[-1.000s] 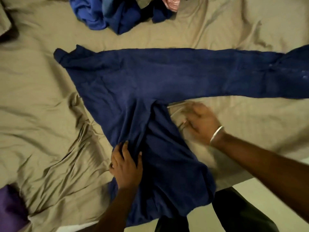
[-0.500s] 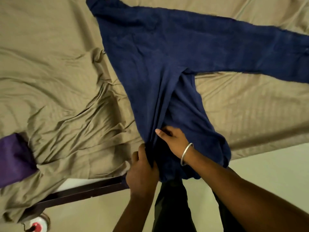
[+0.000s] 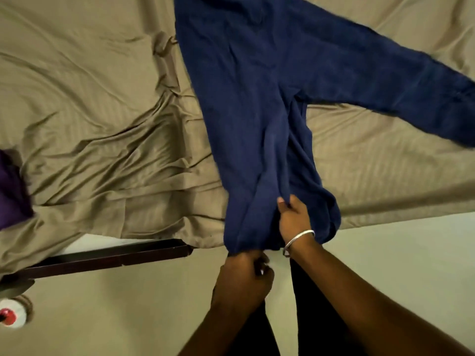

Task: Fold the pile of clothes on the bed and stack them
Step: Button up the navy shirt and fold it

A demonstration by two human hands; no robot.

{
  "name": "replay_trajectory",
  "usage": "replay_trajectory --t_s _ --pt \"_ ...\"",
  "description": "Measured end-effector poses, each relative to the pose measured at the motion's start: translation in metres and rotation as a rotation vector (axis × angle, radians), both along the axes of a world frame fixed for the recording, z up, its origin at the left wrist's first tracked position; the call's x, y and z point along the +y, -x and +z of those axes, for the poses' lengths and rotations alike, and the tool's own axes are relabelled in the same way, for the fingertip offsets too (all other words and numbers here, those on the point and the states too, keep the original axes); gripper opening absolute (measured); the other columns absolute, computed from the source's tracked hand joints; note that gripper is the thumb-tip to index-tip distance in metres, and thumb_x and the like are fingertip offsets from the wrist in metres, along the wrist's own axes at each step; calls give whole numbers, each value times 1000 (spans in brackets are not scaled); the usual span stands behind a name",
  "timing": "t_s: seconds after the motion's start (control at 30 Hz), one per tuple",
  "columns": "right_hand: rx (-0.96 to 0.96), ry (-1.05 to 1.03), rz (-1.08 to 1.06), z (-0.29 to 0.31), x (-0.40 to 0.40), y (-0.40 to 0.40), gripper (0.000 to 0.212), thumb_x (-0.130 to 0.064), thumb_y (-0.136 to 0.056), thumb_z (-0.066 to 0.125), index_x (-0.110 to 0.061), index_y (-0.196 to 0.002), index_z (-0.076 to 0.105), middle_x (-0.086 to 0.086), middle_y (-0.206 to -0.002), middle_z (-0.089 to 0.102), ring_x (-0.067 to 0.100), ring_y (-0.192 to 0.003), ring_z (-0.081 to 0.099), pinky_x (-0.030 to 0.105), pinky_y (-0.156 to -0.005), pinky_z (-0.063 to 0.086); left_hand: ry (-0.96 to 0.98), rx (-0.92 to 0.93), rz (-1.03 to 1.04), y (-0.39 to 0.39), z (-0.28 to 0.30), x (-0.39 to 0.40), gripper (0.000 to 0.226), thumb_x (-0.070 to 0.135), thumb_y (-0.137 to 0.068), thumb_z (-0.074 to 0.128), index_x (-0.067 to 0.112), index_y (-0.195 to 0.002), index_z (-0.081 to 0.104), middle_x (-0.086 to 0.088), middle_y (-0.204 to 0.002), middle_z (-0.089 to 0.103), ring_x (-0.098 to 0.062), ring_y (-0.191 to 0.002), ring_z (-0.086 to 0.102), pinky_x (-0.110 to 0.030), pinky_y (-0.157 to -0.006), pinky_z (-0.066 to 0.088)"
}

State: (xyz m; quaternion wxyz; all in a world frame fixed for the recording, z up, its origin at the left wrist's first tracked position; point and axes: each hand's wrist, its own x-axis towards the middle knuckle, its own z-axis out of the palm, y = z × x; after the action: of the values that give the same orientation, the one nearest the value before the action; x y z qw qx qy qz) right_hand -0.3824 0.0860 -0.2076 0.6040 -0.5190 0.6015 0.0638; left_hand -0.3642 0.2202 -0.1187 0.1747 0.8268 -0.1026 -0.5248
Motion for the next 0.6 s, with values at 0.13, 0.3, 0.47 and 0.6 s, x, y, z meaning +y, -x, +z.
replay_trajectory --t_s 0.13,0.3,0.47,0.6 --pt "197 235 53 5 -22 22 19 -28 -102 48 -16 -90 56 0 -81 60 23 -79 55 31 -75 39 65 -405 465 -13 -42 3 52 39 -88 56 11 -131 54 -7 -118 61 -21 -107 57 -33 -93 46" --pt "117 215 250 8 -36 35 18 -24 -103 47 -15 -90 56 -3 -75 59 7 -66 52 16 -58 37 -10 -73 636 -34 -85 -20 56 63 -85 59 17 -118 61 -1 -110 69 -23 -106 63 -34 -88 49" --pt "13 299 312 19 -31 37 16 -26 -101 51 -14 -95 59 -5 -80 59 13 -73 53 21 -67 35 34 -201 996 -26 -85 -17 22 23 -101 52 9 -88 62 -7 -82 64 -24 -80 60 -28 -67 38" --pt "294 410 154 20 -38 52 23 -19 -103 41 -10 -117 58 12 -95 63 32 -85 56 27 -73 33 11 -8 1383 -8 -77 13 29 5 -102 39 8 -80 57 -15 -82 67 -26 -78 68 -35 -72 52"
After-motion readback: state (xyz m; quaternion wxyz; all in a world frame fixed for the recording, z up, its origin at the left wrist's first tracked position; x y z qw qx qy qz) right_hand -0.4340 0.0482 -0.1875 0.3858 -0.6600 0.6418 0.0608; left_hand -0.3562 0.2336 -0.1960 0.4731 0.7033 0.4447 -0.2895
